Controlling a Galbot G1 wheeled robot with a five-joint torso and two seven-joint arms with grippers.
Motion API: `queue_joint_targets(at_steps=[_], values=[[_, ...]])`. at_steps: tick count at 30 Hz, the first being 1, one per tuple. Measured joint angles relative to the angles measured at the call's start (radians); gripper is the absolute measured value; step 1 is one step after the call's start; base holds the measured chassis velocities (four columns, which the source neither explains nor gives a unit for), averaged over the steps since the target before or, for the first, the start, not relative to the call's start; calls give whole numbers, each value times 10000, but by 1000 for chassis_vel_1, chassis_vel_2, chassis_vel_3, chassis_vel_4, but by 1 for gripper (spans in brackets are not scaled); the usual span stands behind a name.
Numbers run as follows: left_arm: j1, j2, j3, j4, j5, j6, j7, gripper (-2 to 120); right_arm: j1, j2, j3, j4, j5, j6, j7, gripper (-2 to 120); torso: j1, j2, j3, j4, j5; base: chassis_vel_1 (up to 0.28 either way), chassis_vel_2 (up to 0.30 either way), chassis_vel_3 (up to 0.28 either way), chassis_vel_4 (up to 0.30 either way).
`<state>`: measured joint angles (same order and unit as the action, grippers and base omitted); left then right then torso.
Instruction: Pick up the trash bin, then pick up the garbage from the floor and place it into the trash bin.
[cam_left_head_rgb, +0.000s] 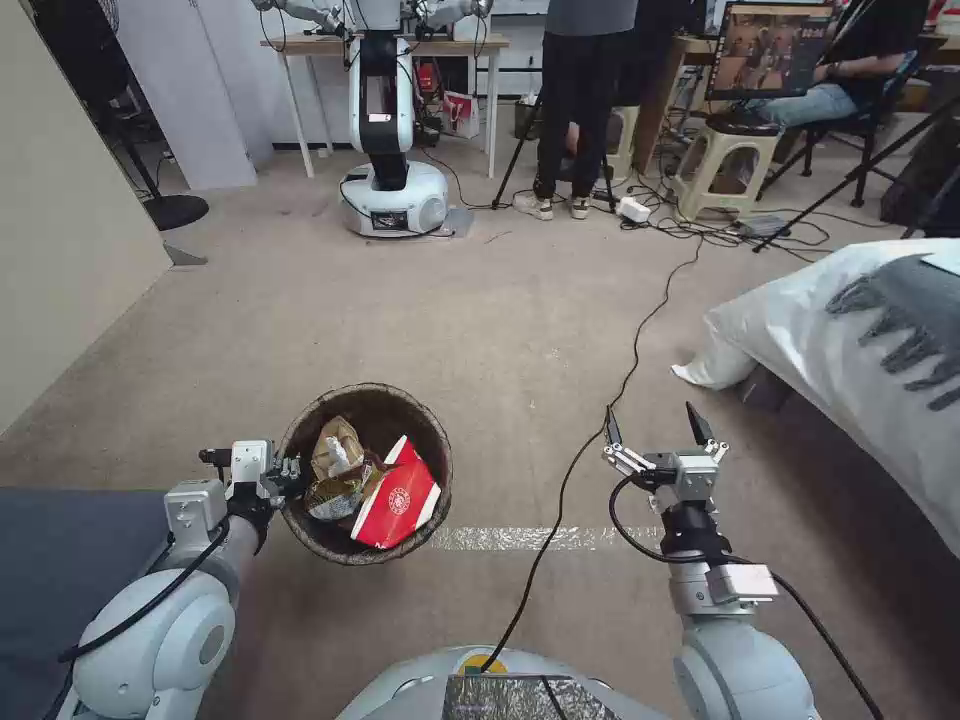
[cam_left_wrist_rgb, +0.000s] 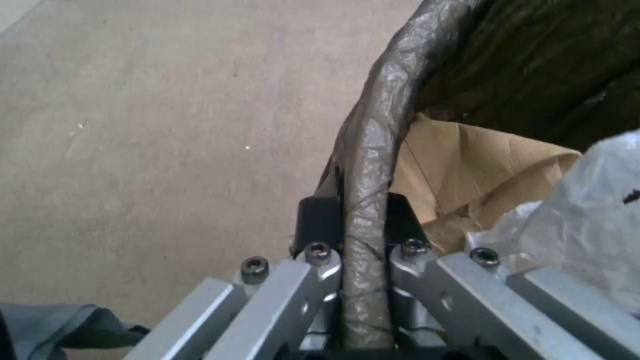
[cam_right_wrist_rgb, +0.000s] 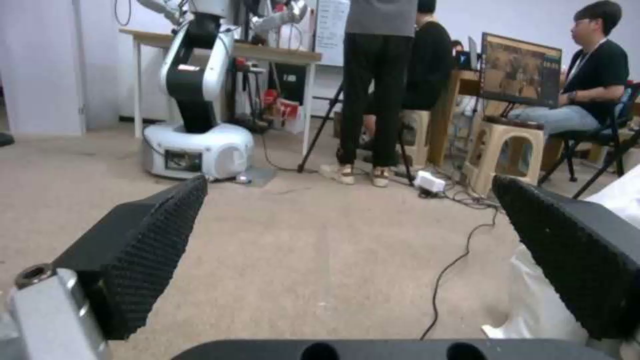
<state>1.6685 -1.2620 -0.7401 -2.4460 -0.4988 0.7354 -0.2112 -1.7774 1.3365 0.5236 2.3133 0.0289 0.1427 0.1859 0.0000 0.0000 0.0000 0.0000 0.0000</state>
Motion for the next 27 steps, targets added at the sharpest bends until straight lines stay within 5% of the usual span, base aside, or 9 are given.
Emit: queue_joint_targets(at_steps=[27], values=[[-255, 273, 342, 1657, -53, 12, 305, 0, 33, -27, -47, 29, 10, -29, 80, 100, 0, 0, 0, 0, 0, 0, 0, 0, 0]])
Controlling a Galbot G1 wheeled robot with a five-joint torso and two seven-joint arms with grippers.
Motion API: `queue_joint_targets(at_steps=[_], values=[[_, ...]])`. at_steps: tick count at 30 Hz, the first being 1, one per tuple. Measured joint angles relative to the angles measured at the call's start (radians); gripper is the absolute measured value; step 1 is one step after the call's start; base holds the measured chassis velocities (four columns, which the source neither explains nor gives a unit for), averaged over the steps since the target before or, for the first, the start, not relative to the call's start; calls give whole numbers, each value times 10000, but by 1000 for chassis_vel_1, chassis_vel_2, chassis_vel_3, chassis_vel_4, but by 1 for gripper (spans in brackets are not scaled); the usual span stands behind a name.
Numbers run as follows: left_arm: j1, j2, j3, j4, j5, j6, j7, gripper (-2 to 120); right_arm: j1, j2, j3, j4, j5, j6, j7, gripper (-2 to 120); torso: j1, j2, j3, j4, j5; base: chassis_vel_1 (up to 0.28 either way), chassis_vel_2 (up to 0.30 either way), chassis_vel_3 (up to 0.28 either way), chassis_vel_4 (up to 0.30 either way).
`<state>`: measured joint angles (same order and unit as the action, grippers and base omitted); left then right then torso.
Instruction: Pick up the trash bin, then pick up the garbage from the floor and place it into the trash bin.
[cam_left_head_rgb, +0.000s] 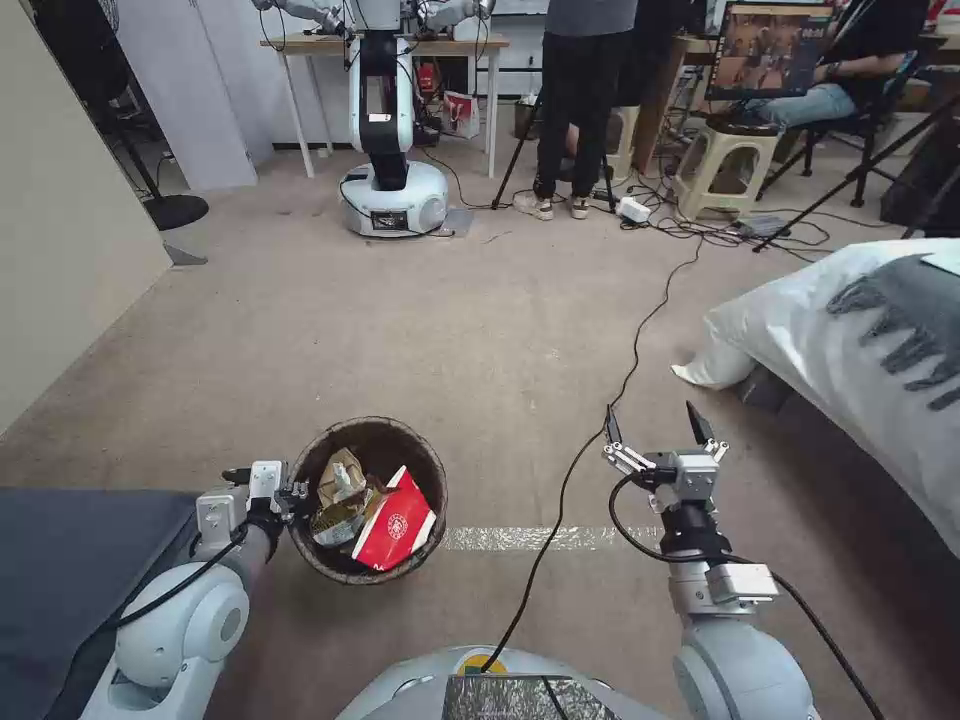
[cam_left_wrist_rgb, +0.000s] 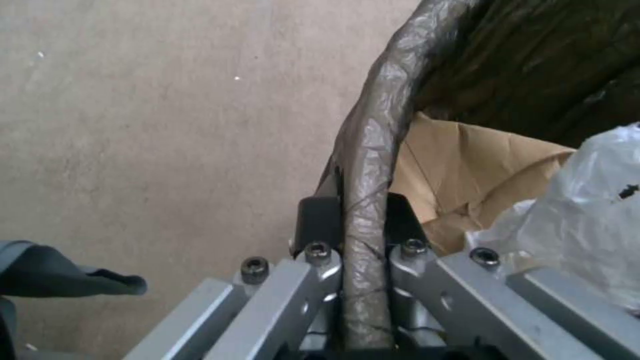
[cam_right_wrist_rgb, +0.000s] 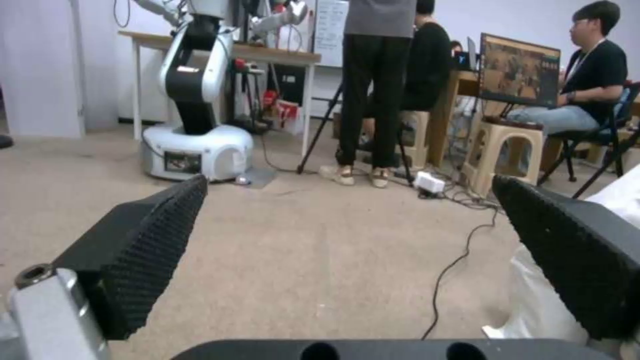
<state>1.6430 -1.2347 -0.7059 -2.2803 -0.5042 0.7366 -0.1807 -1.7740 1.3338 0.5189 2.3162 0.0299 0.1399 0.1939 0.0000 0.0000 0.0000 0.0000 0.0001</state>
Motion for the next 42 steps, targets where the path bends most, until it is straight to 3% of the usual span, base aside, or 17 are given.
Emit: queue_joint_targets(at_steps=[18, 42], values=[[-219, -46, 117, 829, -29, -11, 153, 0, 13, -125, -39, 158, 7, -87, 48, 100, 0, 0, 0, 0, -1, 0, 0, 0, 0], [-418, -57, 139, 1312, -42, -21, 392, 0, 17, -97, -38, 240, 24, -92, 66, 100, 0, 0, 0, 0, 2, 0, 0, 0, 0]])
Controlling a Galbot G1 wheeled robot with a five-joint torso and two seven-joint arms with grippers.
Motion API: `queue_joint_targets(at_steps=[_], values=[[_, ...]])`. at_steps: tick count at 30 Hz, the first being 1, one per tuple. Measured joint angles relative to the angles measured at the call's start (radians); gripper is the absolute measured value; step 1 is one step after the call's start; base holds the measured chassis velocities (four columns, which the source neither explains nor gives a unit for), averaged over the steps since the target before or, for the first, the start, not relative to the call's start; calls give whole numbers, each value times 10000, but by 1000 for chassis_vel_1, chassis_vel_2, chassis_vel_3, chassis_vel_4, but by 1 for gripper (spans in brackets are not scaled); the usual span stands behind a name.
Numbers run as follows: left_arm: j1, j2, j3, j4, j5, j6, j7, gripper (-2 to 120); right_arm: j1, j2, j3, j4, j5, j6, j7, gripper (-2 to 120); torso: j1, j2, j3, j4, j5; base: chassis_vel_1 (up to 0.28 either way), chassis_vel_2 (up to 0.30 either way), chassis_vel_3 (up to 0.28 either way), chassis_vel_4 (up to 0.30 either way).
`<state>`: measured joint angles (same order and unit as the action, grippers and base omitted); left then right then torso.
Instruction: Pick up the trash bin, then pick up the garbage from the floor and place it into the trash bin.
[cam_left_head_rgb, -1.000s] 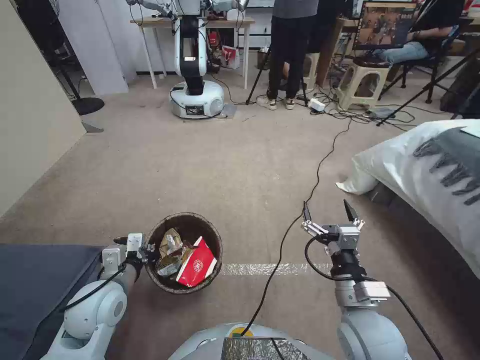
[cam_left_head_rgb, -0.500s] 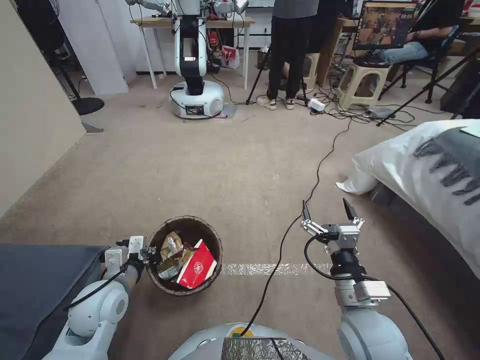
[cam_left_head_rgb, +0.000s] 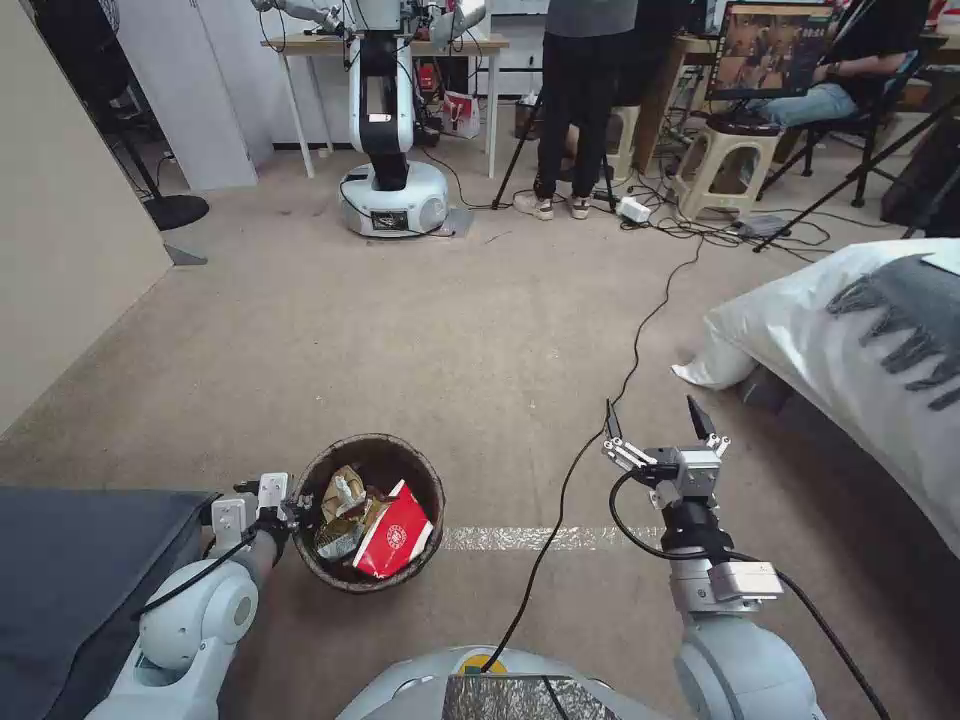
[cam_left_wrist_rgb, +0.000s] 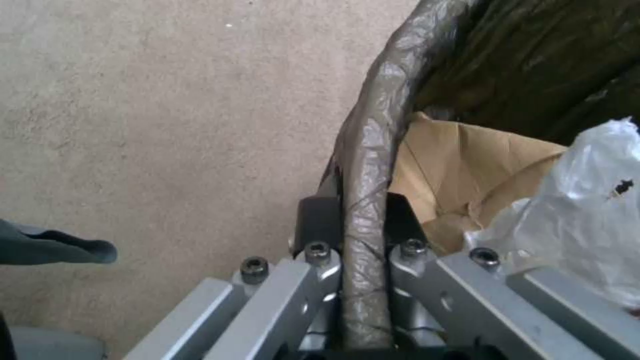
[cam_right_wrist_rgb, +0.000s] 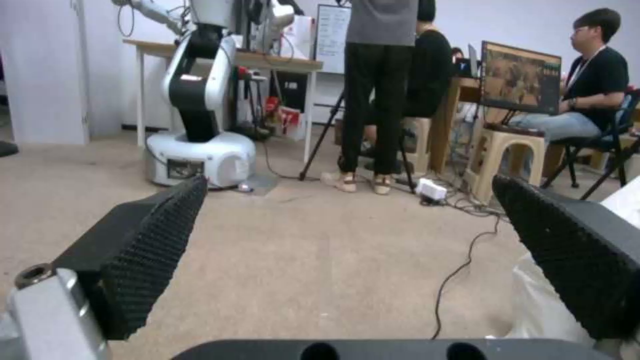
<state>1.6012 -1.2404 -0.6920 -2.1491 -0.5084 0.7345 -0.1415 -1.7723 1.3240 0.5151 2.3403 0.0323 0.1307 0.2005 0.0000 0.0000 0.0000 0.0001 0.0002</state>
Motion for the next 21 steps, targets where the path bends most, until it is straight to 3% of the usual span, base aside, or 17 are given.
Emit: queue_joint_targets(at_steps=[9, 11, 12, 18, 21], values=[[-59, -8, 5, 73, 10, -2, 23, 2, -21, 38, 18, 39, 4, -3, 16, 100, 0, 0, 0, 0, 0, 0, 0, 0, 0], [-60, -8, 3, 77, 10, -4, 24, 8, -23, 44, 19, 46, 4, -3, 17, 100, 0, 0, 0, 0, -2, 0, 0, 0, 0], [-59, -8, 1, 82, 9, -4, 24, 17, -24, 48, 20, 51, 4, -3, 17, 100, 0, 0, 0, -2, -3, 0, 0, 0, 0], [-82, 4, -12, 103, 5, -2, 25, 32, -27, 53, 28, 84, 4, -5, 27, 100, 0, 0, 0, -2, -4, 0, 0, 0, 0], [-137, 13, -19, 104, 0, 0, 23, 48, -62, 54, 65, 143, 6, -7, 46, 100, 0, 0, 0, -1, -4, 0, 0, 0, 0]])
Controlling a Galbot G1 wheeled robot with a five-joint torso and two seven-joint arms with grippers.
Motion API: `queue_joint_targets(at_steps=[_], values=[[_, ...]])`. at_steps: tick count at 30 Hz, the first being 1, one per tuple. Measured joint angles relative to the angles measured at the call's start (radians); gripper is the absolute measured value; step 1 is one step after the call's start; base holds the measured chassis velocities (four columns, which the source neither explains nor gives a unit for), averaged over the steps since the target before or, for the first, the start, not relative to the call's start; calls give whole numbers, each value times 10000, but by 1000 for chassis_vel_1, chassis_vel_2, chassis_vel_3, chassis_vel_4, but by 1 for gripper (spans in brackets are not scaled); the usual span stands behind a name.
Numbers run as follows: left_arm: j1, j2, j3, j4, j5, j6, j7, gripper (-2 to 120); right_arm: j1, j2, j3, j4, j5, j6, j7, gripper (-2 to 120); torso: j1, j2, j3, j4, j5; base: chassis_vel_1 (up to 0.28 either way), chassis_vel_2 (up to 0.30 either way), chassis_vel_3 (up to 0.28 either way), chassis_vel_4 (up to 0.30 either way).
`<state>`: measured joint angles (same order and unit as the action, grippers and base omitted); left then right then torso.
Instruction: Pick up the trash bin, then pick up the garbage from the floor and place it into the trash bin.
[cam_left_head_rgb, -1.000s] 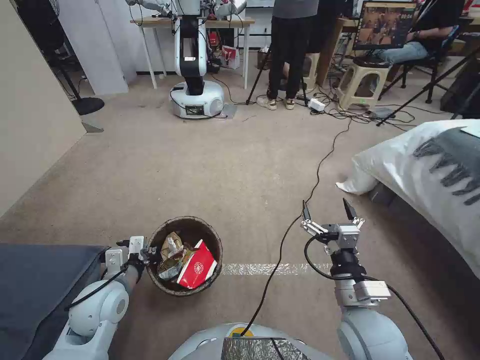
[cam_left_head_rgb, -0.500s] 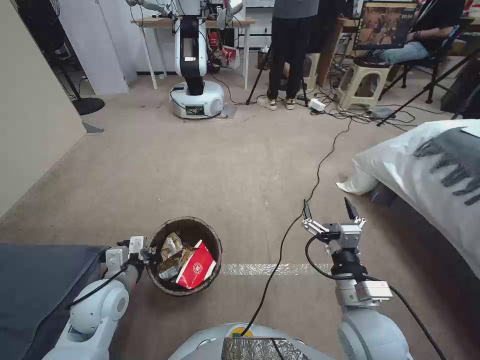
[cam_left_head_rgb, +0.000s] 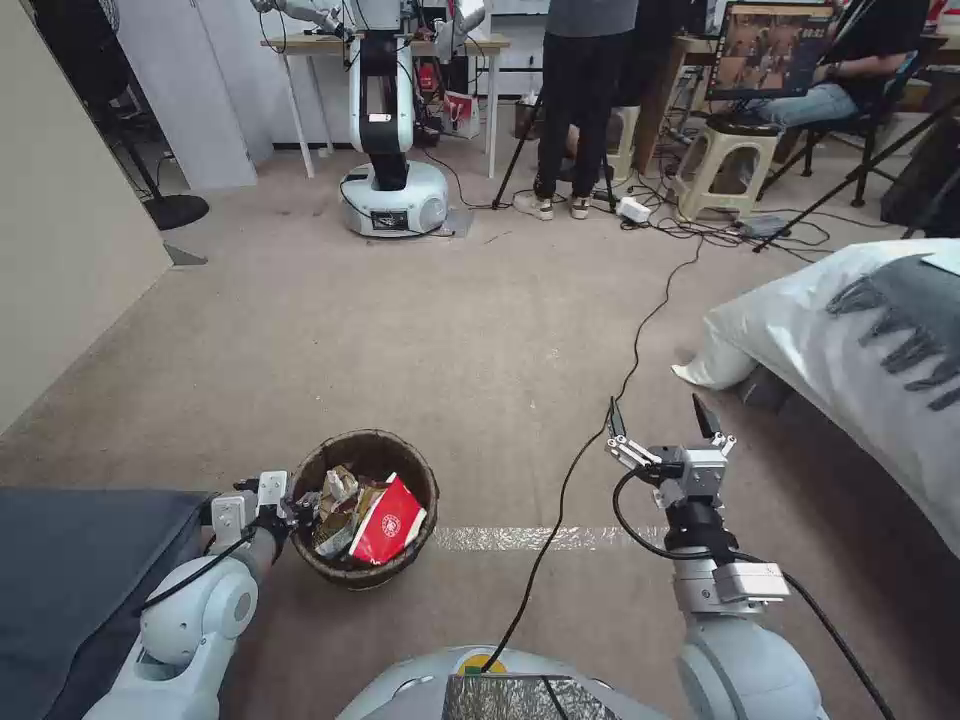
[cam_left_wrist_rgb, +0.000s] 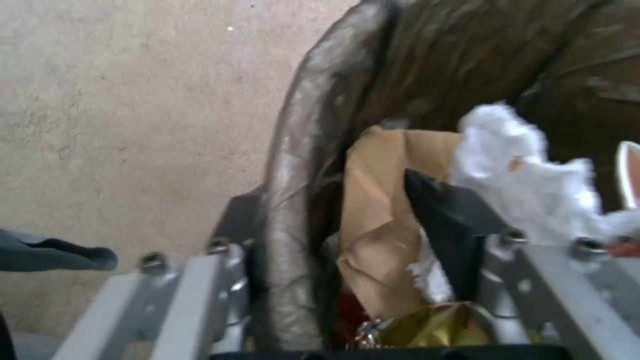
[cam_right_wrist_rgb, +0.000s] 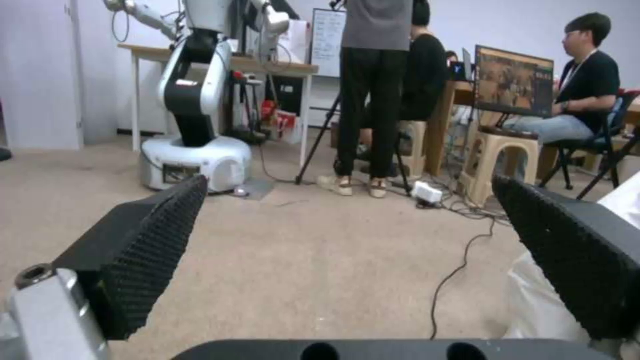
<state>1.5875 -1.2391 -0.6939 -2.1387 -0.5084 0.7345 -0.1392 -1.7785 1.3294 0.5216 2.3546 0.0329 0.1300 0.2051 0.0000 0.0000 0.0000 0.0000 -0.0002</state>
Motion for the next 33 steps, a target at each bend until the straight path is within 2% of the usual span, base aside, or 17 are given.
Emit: queue_joint_targets(at_steps=[1, 4, 5, 8, 10, 13, 16, 33], values=[[0, 0, 0, 0, 0, 0, 0, 48, 0, 0, 0, 0, 0, 0, 0, 100, 0, 0, 0, 0, 0, 0, 0, 0, 0], [-37, 7, 0, -63, -1, 1, -2, 65, -22, -4, 31, 28, 4, -2, 9, 100, 0, 0, 0, 2, 1, 0, 0, 0, 0], [-37, 7, 0, -63, -1, 1, -2, 65, -22, -4, 31, 28, 4, -2, 9, 100, 0, 0, 0, 2, 1, 0, 0, 0, 0], [-44, 15, -17, -144, -3, 4, -5, 79, -22, 2, 24, 40, 6, -2, 9, 100, 0, 0, 0, 1, 1, 0, 0, 0, 0], [-44, 17, -23, -158, -3, 4, -5, 82, -22, 5, 21, 43, 6, -2, 9, 100, 0, 0, 0, 1, 1, 0, 0, 0, 0], [-21, 23, -69, -236, -1, 7, -15, 95, -22, 10, 18, 50, 6, -3, 9, 100, 0, 0, 0, 1, 1, 0, 0, 0, 0], [-16, 23, -98, -293, 7, 9, -47, 99, -23, 10, 18, 51, 7, -2, 11, 100, 0, 0, 0, 1, 1, 0, 0, 0, 0], [197, 39, -299, -930, 165, 2, -177, 100, -31, -30, -54, 64, 2, -3, 10, 100, 0, 0, 0, 0, 2, 0, 0, 0, 0]])
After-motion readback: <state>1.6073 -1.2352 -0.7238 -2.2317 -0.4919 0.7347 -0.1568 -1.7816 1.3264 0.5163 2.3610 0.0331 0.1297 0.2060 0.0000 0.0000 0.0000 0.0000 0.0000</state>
